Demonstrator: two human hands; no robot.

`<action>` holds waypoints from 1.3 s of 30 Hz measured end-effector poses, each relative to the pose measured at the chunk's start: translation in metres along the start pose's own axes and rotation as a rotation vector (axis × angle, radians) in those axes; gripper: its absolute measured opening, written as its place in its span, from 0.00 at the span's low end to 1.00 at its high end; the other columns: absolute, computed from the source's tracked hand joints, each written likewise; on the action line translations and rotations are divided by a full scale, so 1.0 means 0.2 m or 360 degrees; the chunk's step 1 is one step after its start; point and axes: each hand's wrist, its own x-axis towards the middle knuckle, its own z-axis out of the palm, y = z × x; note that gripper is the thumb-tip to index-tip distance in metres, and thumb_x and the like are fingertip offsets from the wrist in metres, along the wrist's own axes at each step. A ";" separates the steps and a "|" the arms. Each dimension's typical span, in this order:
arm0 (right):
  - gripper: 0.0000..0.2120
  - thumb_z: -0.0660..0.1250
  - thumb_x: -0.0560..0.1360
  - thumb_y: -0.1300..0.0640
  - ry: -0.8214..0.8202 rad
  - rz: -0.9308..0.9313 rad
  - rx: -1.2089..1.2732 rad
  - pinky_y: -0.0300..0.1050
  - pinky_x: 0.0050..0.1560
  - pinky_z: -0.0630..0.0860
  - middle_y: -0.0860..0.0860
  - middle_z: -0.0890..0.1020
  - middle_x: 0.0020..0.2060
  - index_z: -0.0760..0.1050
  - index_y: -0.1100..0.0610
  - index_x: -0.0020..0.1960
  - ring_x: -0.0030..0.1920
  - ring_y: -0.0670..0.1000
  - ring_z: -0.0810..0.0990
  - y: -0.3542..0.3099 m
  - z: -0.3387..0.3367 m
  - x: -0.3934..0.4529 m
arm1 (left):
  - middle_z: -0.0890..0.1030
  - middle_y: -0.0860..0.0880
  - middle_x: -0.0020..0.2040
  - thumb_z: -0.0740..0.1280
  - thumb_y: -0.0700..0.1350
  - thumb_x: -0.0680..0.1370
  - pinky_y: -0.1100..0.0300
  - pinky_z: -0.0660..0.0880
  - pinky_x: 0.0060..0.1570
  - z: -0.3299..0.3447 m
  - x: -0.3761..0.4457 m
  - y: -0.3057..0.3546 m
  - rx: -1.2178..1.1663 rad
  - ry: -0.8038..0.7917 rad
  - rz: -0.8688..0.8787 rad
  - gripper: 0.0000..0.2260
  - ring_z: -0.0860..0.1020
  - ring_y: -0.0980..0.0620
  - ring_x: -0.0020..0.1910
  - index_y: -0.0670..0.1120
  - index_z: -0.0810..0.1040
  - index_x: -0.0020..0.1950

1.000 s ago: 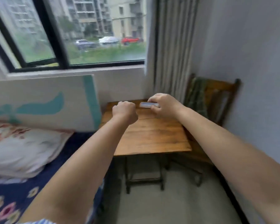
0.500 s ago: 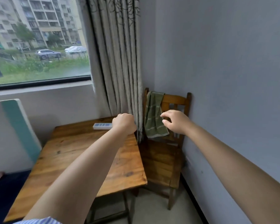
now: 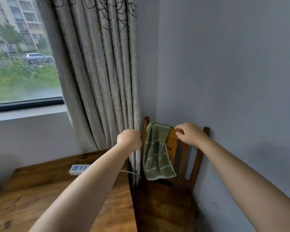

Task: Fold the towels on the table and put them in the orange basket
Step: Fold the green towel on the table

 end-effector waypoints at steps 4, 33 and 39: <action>0.16 0.58 0.79 0.56 -0.0085 0.0046 -0.0012 0.45 0.59 0.72 0.55 0.76 0.62 0.70 0.57 0.66 0.61 0.54 0.75 0.14 0.14 0.30 | 0.78 0.45 0.55 0.57 0.43 0.79 0.58 0.70 0.40 0.12 0.27 0.00 -0.0196 -0.0059 -0.0082 0.11 0.77 0.45 0.53 0.42 0.75 0.57; 0.10 0.64 0.66 0.61 0.0479 -0.0198 0.0301 0.53 0.41 0.76 0.61 0.83 0.33 0.82 0.65 0.36 0.35 0.61 0.81 0.50 0.47 0.99 | 0.77 0.47 0.41 0.59 0.44 0.80 0.62 0.64 0.38 0.49 0.99 0.11 -0.1138 0.0443 -0.0320 0.12 0.74 0.50 0.41 0.41 0.81 0.47; 0.07 0.65 0.69 0.66 0.0758 -0.0383 0.0582 0.41 0.38 0.67 0.62 0.81 0.32 0.81 0.68 0.39 0.34 0.55 0.76 0.02 0.24 0.83 | 0.72 0.52 0.30 0.62 0.41 0.79 0.60 0.66 0.35 0.23 0.67 -0.12 -0.1405 0.0701 -0.0235 0.11 0.70 0.56 0.32 0.46 0.75 0.36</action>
